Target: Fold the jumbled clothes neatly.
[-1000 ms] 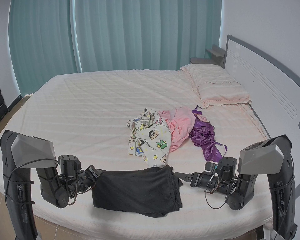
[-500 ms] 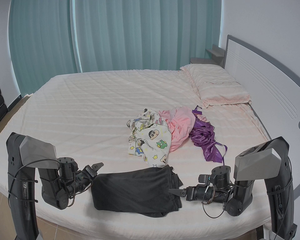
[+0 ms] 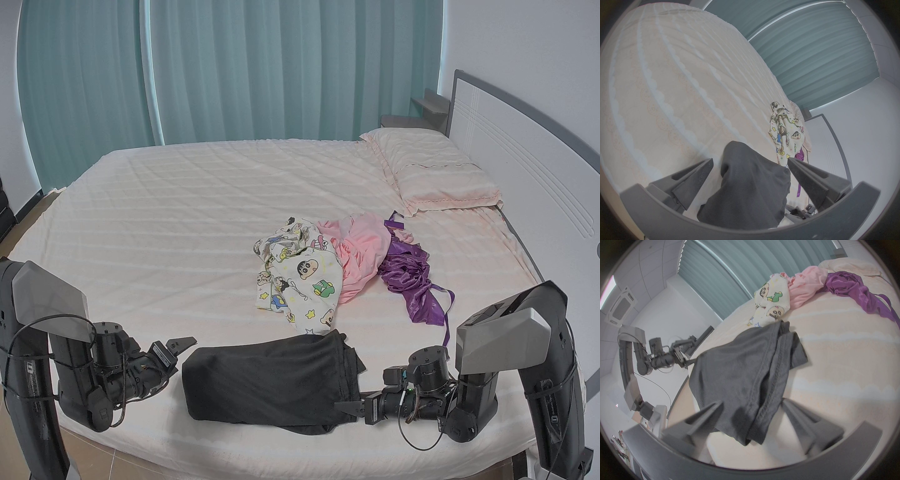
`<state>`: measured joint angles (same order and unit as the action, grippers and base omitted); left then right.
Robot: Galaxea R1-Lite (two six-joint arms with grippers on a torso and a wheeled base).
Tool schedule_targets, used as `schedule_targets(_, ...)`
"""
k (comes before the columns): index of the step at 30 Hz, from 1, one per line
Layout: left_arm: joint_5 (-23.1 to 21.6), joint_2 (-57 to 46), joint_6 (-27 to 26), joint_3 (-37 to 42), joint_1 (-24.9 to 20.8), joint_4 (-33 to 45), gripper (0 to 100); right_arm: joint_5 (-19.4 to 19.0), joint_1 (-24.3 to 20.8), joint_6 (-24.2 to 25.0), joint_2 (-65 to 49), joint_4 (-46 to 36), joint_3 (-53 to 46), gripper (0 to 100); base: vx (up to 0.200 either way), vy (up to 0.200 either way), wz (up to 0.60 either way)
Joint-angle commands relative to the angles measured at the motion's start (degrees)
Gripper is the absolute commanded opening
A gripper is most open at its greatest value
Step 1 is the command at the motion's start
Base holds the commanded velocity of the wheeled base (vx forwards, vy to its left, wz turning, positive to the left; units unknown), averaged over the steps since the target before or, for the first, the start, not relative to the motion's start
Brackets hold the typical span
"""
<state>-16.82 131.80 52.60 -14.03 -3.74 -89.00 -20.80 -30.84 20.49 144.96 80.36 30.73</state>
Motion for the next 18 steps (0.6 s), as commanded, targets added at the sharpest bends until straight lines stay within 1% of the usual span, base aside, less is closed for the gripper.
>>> schedule_targets(1,-0.32,-2.52,0.4,1.55,0.23,-1.0,100,1.02,-0.36,-0.8,0.68,-0.82,-0.06,0,0.0,0.0,0.0)
schedule_targets(6,-0.76,-2.61,0.04,3.84,0.14,-1.0,100,1.29,-0.18,-1.24,-1.43,-0.91,-3.31,0,0.0,0.0,0.0)
schedule_targets(9,-2.78,-2.52,-0.31,5.15,-0.04,-1.0,100,1.29,0.34,-1.33,-1.61,-1.0,-4.72,0,0.0,0.0,0.0)
schedule_targets(10,-4.89,-2.69,-0.92,6.21,-0.04,-1.0,100,1.29,0.7,-1.33,-1.61,-1.0,-5.42,0,0.0,0.0,0.0)
schedule_targets(12,-6.73,-2.69,-2.42,7.35,-0.04,-1.0,100,1.02,1.14,-1.33,-1.78,-0.38,-6.3,0,0.0,0.0,0.0)
schedule_targets(14,-7.17,-2.61,-3.3,7.79,-0.04,-1.0,100,0.85,1.14,-1.42,-1.96,-0.29,-6.39,0,0.0,0.0,0.0)
schedule_targets(15,-7.61,-2.52,-4.97,8.93,-0.21,-1.0,100,0.76,1.05,-1.42,-2.31,-0.12,-6.39,0,0.0,0.0,0.0)
schedule_targets(18,-8.14,-2.25,-5.67,9.64,-1.18,-1.0,100,0.76,1.14,-1.51,-2.49,-0.47,-6.47,0,0.0,0.0,0.0)
